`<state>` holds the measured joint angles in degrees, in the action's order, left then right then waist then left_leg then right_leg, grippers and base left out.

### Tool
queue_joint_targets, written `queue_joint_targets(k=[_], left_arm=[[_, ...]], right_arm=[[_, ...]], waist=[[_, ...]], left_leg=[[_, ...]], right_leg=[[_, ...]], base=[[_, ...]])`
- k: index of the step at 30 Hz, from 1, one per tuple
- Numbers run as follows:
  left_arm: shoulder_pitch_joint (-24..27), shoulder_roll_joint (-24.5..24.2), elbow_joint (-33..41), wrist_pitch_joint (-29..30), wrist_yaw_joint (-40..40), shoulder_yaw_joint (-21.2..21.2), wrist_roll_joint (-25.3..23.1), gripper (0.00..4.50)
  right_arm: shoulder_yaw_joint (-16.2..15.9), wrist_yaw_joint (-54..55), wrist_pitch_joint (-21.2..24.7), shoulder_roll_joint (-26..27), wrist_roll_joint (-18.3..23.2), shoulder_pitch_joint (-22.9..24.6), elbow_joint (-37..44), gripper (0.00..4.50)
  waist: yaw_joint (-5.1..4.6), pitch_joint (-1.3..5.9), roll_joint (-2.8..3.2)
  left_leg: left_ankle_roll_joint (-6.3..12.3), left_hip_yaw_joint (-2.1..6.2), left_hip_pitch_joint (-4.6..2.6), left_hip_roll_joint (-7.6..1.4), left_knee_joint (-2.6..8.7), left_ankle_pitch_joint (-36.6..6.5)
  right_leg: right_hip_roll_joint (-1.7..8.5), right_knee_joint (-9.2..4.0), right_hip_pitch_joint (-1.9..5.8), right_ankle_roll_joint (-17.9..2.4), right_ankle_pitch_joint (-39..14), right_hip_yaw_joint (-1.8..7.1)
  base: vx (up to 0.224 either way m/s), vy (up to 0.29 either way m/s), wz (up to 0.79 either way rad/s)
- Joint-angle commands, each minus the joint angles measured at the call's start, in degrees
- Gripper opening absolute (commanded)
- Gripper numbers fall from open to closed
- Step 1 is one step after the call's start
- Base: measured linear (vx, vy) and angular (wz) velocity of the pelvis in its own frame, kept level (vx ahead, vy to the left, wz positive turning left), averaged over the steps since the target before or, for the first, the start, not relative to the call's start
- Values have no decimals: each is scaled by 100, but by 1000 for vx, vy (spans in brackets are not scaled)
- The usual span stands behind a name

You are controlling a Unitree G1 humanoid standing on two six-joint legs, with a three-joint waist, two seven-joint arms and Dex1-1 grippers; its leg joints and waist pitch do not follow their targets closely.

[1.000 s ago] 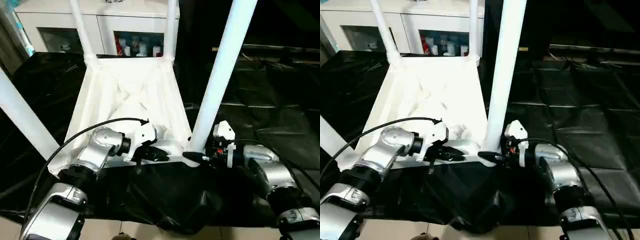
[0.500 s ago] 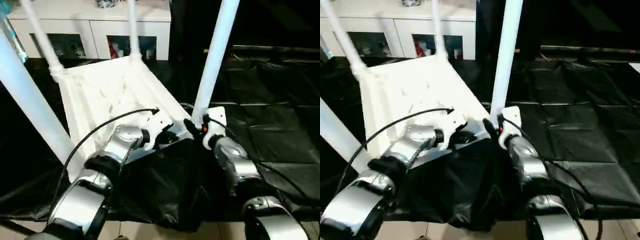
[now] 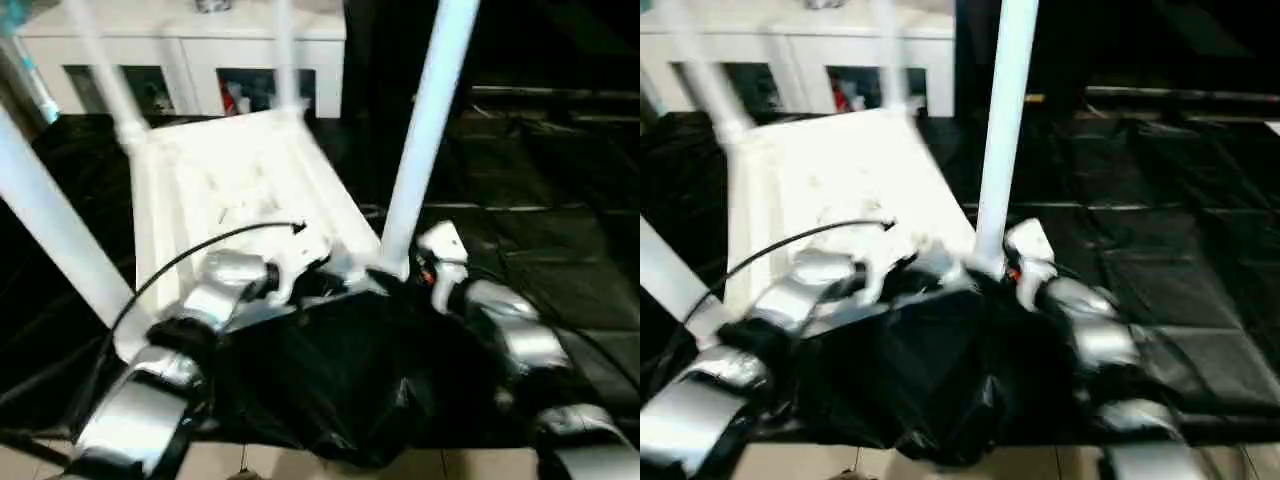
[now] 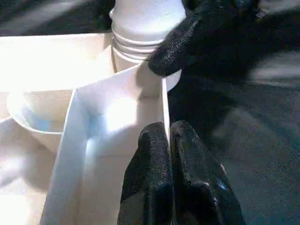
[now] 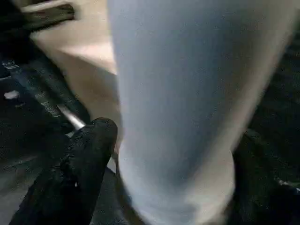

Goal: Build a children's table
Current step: Rotate leg to tighten

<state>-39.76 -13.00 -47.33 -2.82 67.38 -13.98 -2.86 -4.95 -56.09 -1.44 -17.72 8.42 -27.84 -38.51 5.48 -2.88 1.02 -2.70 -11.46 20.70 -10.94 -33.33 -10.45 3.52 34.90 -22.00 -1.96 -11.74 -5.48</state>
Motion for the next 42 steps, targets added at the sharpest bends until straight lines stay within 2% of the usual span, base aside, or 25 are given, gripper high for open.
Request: queue_joint_targets(k=[1,5,10,15,16,21,22,23,24,25,26,27,28,31,32,33,34,35,37,40,41,42], left_arm=[[99,43,261,-60,397,-72,311,0],[244,-151,479,28,714,-97,362,0],[304,-201,593,59,802,-81,355,0],[302,-193,646,114,792,-66,367,0],[301,-182,645,110,774,-61,362,0],[247,-129,547,56,512,-26,278,0],[223,-104,494,52,401,-11,248,0],[134,-25,324,80,38,22,137,0],[134,-25,324,80,38,22,137,0],[1,120,98,115,-410,92,61,0],[-8,131,83,117,-440,98,58,0],[-86,229,-44,128,-678,139,35,0],[-175,328,-185,119,-952,149,-27,0],[-380,564,-475,150,-1504,160,-128,0],[-468,670,-585,193,-1743,177,-151,0],[-468,670,-585,193,-1743,177,-151,0],[-565,791,-707,224,-1942,179,-175,0],[-621,864,-773,233,-2046,169,-194,0],[-780,1054,-987,157,-2261,147,-256,0],[-827,1107,-1045,97,-2229,130,-270,0],[-835,1109,-1053,72,-2189,118,-268,0],[-834,1107,-1051,69,-2182,117,-267,0]], right_arm=[[-240,-573,72,-88,67,76,219,361],[-290,-1075,191,-334,107,118,366,361],[-346,-1258,234,-417,92,101,381,361],[-286,-1294,438,-316,253,54,429,317],[-290,-1295,442,-301,246,61,434,293],[-238,-1037,415,-172,190,92,381,274],[-224,-856,415,-137,125,84,309,273],[-178,-206,288,-27,-109,38,30,272],[-178,-206,288,-27,-109,38,30,272],[-67,624,294,151,-260,-40,-290,272],[-59,676,297,163,-266,-44,-309,271],[11,1093,336,272,-300,-77,-448,270],[100,1547,368,401,-330,-111,-579,270],[303,2475,441,691,-355,-201,-810,270],[379,2804,495,807,-346,-246,-884,270],[379,2804,495,807,-346,-246,-884,270],[437,3183,540,946,-363,-307,-973,270],[460,3402,592,1035,-384,-352,-1030,270],[440,3719,587,1333,-412,-510,-1202,270],[305,3624,428,1442,-485,-556,-1196,270],[228,3562,340,1440,-545,-556,-1174,305],[223,3546,332,1438,-546,-555,-1169,305]], waist=[[11,341,-58],[12,345,-76],[17,347,-82],[18,359,-78],[18,357,-81],[17,355,-81],[9,348,-76],[-15,341,-75],[-30,331,-74],[-46,326,-75],[-85,314,-63],[-94,314,-63],[-115,310,-37],[-170,288,-31],[-179,304,-11],[-183,310,-22],[-176,319,-15],[-183,323,-8],[-190,328,5],[-177,324,-2],[-173,324,-2],[-171,323,3]], left_leg=[[574,148,-43,-349,325,-894],[569,144,-19,-337,313,-856],[520,149,-22,-332,313,-846],[557,145,-22,-328,304,-740],[557,144,-18,-329,303,-749],[513,144,-22,-324,302,-770],[490,145,-25,-321,306,-797],[444,149,-22,-318,313,-844],[404,151,-41,-313,321,-912],[324,162,-42,-299,324,-978],[265,167,-49,-289,335,-1082],[228,178,-59,-293,340,-1118],[187,185,-77,-289,341,-1209],[119,188,-105,-284,360,-1460],[100,194,-118,-285,357,-1477],[110,186,-117,-284,355,-1451],[148,188,-93,-287,352,-1348],[164,180,-98,-286,354,-1276],[167,184,-84,-282,353,-1258],[246,174,-67,-265,338,-1274],[253,177,-67,-268,340,-1269],[259,179,-69,-274,343,-1267]], right_leg=[[580,-475,247,-1096,-1114,371],[582,-460,254,-1130,-996,369],[586,-468,255,-1087,-1131,365],[573,-449,257,-1117,-969,362],[573,-452,255,-1116,-976,360],[580,-459,248,-1075,-1072,363],[575,-470,240,-1066,-1138,360],[580,-481,231,-1040,-1242,360],[580,-503,221,-1029,-1363,356],[594,-524,231,-973,-1587,359],[582,-556,220,-934,-1784,354],[584,-560,222,-915,-1865,351],[590,-586,211,-880,-2019,354],[577,-623,185,-850,-2193,363],[585,-620,190,-858,-2167,370],[583,-619,191,-867,-2099,375],[583,-595,214,-911,-1882,381],[574,-580,201,-956,-1690,386],[578,-567,217,-1003,-1579,379],[599,-590,241,-965,-1657,380],[602,-592,240,-958,-1678,380],[600,-593,236,-956,-1690,378]], base=[[0,0,0],[0,0,0],[0,0,0],[0,0,0],[0,0,0],[0,0,0],[0,0,0],[0,0,0],[0,0,0],[0,0,0],[0,0,0],[0,0,0],[0,0,0],[0,0,0],[0,0,0],[0,0,0],[0,0,0],[0,0,0],[0,0,0],[0,0,0],[0,0,0],[0,0,0]])
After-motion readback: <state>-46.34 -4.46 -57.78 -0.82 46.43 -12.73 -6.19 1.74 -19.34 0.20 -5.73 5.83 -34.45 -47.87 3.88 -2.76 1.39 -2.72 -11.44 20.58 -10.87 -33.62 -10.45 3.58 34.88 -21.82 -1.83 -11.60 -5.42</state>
